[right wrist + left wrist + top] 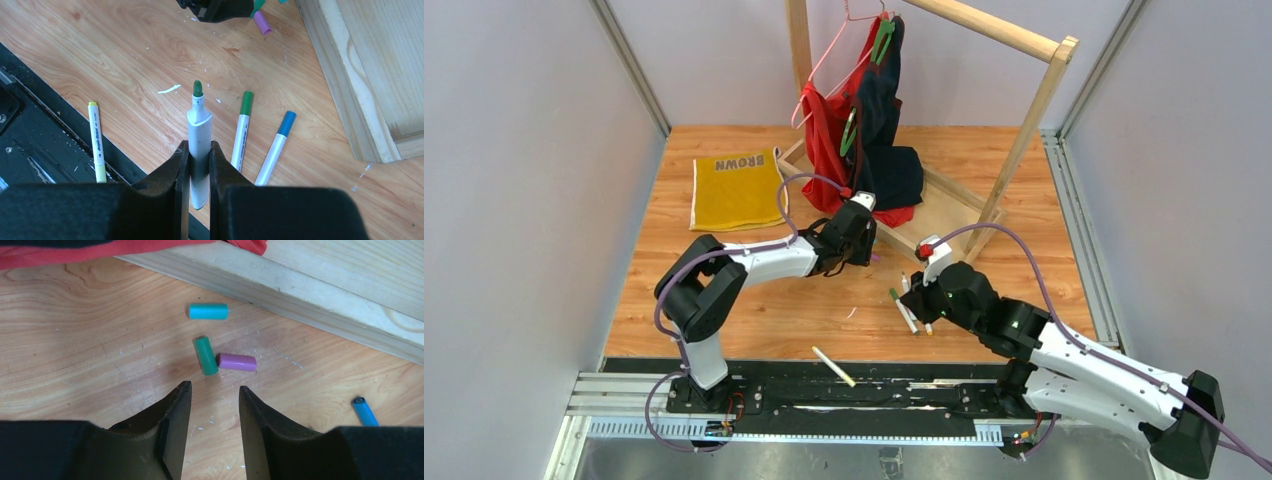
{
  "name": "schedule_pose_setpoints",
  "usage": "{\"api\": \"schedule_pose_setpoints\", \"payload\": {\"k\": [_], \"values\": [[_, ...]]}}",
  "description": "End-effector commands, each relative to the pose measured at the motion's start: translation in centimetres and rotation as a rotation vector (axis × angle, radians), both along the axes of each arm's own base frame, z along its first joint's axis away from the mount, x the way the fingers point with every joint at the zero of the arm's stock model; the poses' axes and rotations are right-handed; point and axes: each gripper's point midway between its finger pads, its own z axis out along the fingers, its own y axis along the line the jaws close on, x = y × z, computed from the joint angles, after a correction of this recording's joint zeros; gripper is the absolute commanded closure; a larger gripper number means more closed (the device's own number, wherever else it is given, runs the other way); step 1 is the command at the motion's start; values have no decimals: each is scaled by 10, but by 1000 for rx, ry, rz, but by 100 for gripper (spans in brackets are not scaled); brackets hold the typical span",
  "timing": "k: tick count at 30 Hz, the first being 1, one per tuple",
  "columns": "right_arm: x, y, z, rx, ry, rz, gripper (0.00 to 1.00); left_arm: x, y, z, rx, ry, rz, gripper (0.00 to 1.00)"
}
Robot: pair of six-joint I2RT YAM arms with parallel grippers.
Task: Insert the pens into the pen caps
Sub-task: Insert the pen cap onto the pen.
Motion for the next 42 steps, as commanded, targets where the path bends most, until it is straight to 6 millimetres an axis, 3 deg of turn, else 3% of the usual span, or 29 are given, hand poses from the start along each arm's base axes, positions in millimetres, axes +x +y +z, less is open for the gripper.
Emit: {"api": "schedule_pose_setpoints", "payload": {"k": [1, 28, 33, 42], "values": [[2, 0, 4, 49, -9, -16, 100, 11, -2, -3, 39, -6, 14, 56], [-4, 0, 0, 91, 2, -12, 99, 28, 0, -30, 133, 7, 60, 65], [-5, -1, -1, 97, 5, -14, 100, 28, 2, -34, 142, 13, 69, 74], [-7, -2, -1, 112, 11, -17, 100, 17, 20, -35, 112, 10, 132, 99]]}}
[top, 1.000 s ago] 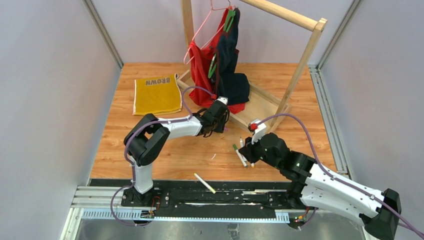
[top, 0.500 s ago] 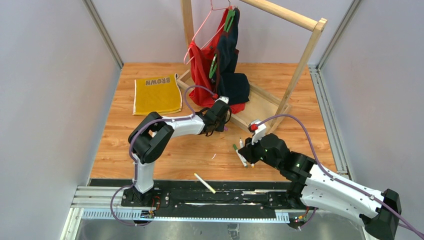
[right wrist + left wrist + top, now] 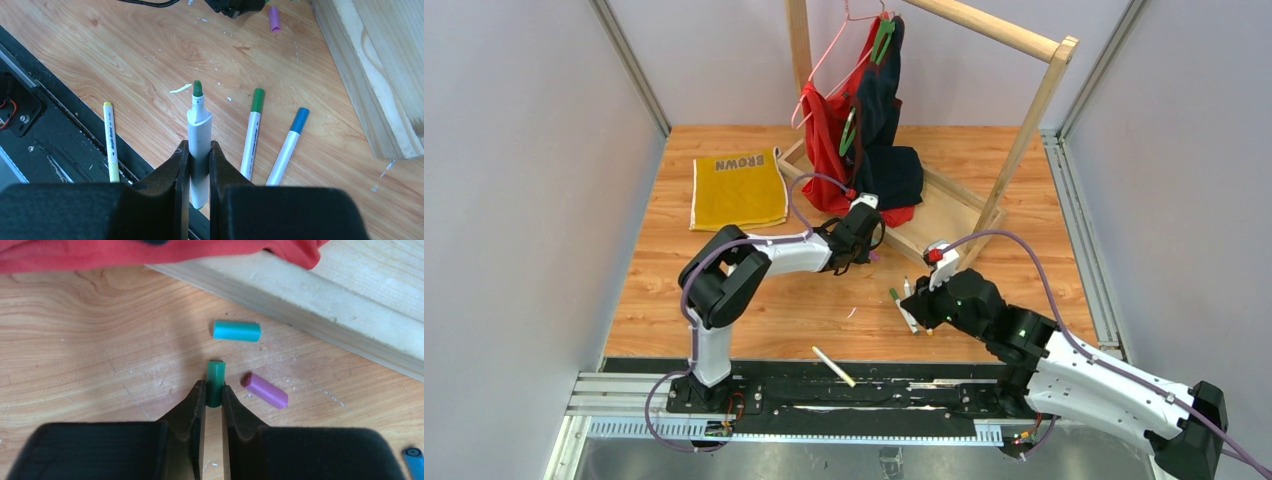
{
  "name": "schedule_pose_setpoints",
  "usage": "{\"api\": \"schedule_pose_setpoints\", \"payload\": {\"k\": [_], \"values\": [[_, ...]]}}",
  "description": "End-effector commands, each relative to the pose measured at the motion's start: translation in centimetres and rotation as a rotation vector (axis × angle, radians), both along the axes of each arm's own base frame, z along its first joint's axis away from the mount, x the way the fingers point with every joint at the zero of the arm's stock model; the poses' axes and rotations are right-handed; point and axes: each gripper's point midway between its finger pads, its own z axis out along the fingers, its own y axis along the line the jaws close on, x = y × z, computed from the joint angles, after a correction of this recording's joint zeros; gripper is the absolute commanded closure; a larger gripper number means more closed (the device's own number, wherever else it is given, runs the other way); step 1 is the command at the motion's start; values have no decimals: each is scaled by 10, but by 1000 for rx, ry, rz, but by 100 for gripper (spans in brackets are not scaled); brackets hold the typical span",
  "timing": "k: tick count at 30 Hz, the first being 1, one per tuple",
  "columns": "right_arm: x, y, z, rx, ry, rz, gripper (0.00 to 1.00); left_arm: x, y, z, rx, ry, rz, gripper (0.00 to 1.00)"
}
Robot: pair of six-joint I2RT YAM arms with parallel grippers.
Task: Insert the pens into the pen caps
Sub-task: Insert the pen cap onto the pen.
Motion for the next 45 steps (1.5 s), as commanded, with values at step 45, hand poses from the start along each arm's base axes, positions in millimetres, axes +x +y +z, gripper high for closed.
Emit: {"api": "schedule_pose_setpoints", "payload": {"k": [45], "values": [[-33, 101, -23, 67, 193, 188, 99, -170, 20, 190, -1075, -130, -52, 99]]}}
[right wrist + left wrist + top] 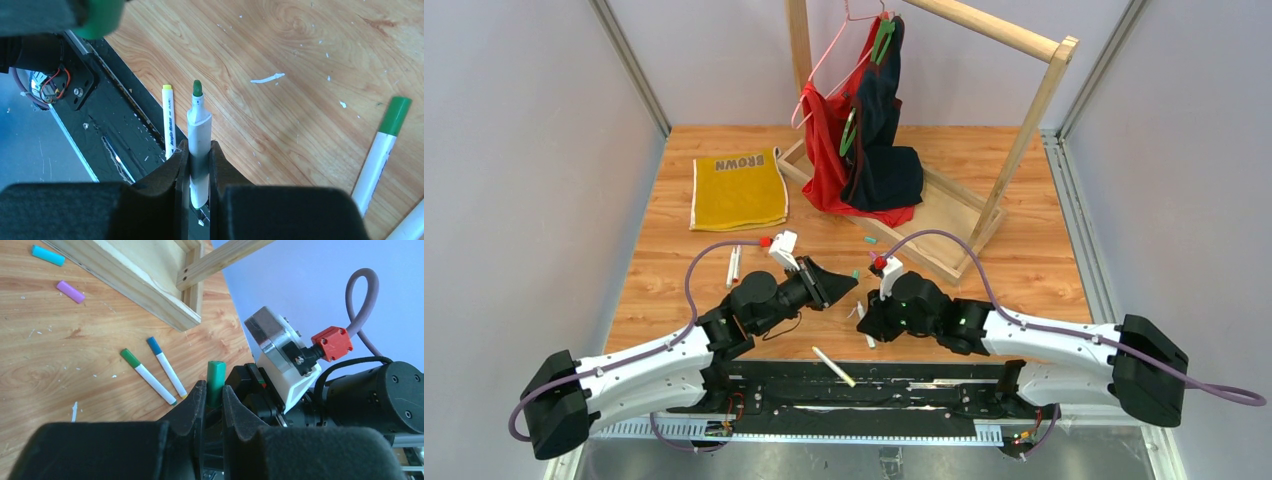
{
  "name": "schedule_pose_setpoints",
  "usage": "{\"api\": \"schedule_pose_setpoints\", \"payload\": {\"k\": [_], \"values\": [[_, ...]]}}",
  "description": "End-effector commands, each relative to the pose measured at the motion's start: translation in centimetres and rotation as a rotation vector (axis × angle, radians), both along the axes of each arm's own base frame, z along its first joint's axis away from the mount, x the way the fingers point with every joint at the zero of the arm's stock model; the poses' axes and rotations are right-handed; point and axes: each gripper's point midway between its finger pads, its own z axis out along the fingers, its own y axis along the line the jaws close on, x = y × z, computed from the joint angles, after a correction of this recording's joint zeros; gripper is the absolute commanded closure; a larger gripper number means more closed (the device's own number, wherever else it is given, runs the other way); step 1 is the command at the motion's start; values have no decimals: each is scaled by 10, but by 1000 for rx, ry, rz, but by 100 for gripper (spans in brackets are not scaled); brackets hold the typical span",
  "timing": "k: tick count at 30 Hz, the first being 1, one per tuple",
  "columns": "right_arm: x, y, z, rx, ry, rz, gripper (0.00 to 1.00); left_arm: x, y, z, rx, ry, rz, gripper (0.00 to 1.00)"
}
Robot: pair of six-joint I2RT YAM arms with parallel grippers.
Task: Insert the pens into the pen caps
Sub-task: Insert the pen cap onto the pen.
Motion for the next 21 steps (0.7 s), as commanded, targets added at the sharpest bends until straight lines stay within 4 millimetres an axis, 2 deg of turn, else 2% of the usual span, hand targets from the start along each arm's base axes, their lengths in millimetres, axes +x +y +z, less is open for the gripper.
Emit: {"api": "schedule_pose_setpoints", "payload": {"k": [1, 8, 21], "values": [[5, 14, 22, 43, -46, -7, 100, 2, 1, 8, -49, -10, 27, 99], [1, 16, 41, 84, -89, 18, 99, 6, 4, 6, -34, -19, 54, 100], [3, 19, 58, 117, -130, 30, 99, 5, -2, 6, -27, -14, 34, 100]]}}
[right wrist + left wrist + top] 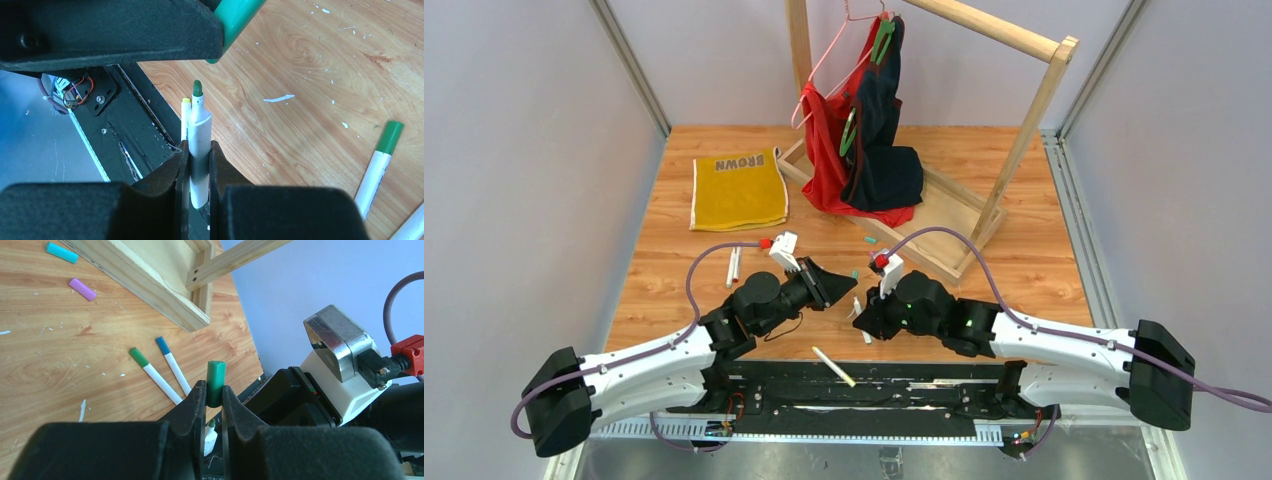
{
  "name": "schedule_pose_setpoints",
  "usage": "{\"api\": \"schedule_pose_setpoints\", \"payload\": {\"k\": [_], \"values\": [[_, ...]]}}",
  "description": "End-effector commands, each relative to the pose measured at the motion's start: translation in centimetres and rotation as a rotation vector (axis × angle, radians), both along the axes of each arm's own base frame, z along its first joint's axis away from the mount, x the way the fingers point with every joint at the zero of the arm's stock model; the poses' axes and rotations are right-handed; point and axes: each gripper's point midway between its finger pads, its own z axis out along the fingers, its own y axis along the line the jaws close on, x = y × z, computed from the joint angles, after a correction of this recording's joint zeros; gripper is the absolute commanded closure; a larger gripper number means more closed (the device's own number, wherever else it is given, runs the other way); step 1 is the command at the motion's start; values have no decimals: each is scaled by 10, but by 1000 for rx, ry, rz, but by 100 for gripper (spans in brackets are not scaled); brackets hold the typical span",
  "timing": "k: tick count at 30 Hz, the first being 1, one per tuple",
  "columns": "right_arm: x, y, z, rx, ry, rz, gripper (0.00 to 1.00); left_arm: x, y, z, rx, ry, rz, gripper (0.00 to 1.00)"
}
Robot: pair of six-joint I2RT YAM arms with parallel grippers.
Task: Insert the pens into the pen caps
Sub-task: Insert the pen cap onto the pen.
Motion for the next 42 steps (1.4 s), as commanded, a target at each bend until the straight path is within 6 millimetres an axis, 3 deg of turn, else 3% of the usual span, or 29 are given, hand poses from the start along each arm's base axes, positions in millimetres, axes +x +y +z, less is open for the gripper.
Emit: {"api": "schedule_pose_setpoints", "payload": {"k": [1, 22, 42], "values": [[4, 10, 26, 58, -53, 6, 99, 0, -3, 16, -39, -36, -1, 100], [10, 14, 23, 42, -31, -35, 99, -3, -1, 21, -68, -40, -8, 100], [15, 14, 39, 80, -75, -43, 100, -4, 0, 18, -63, -36, -7, 100]]}}
